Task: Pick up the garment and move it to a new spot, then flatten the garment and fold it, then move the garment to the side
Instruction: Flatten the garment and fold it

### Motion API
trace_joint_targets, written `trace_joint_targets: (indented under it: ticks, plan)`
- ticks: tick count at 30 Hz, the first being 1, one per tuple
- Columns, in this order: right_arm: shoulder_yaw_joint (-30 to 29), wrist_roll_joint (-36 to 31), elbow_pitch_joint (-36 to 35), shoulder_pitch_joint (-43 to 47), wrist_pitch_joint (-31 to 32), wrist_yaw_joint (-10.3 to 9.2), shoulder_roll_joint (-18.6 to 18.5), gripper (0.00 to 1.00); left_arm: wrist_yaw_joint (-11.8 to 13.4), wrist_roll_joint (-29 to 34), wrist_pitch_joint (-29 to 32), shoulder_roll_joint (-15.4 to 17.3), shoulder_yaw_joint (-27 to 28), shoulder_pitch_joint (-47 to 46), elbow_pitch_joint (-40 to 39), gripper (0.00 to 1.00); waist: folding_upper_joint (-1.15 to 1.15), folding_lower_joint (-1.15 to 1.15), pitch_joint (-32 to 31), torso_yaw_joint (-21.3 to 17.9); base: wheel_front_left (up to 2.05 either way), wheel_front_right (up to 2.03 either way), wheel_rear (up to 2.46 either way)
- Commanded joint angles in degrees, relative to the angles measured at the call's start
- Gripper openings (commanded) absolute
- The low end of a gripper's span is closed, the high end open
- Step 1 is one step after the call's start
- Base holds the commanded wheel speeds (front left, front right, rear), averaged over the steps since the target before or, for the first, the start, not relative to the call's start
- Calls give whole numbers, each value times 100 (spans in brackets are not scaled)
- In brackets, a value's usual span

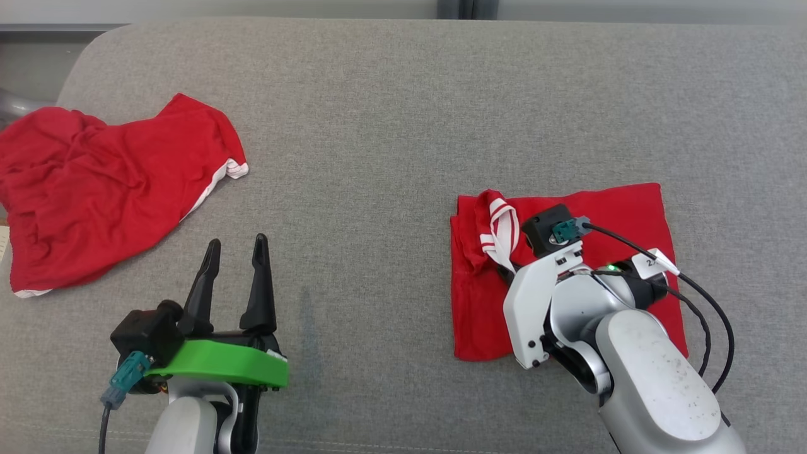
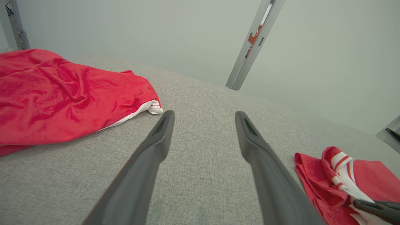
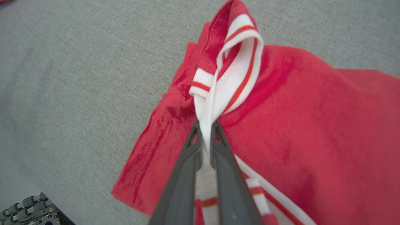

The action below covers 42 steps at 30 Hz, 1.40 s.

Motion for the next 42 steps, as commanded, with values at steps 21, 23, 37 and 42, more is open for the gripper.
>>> trace_joint_targets:
  ticks: [21, 23, 37, 42]
  plan:
    - [-634, 1208, -430, -70, -2144, 1, 118, 100, -8, 2, 1, 12, 22, 89, 78, 100, 0, 0, -256, -195, 0, 0, 0]
    - [-946, 937, -532, 69, -2370, 1, 104, 100, -11, 17, 1, 12, 20, 119, 80, 100, 0, 0, -304, -217, 0, 0, 0]
    - [-2329, -436, -436, 1408, -4201, 1, -228, 100, -4, 265, 1, 13, 211, 475, 68, 100, 0, 0, -712, -606, 0, 0, 0]
    - [-2066, -332, -97, 1516, -4482, 1, -309, 100, -45, 474, 1, 13, 369, 631, -32, 100, 0, 0, -849, -813, 0, 0, 0]
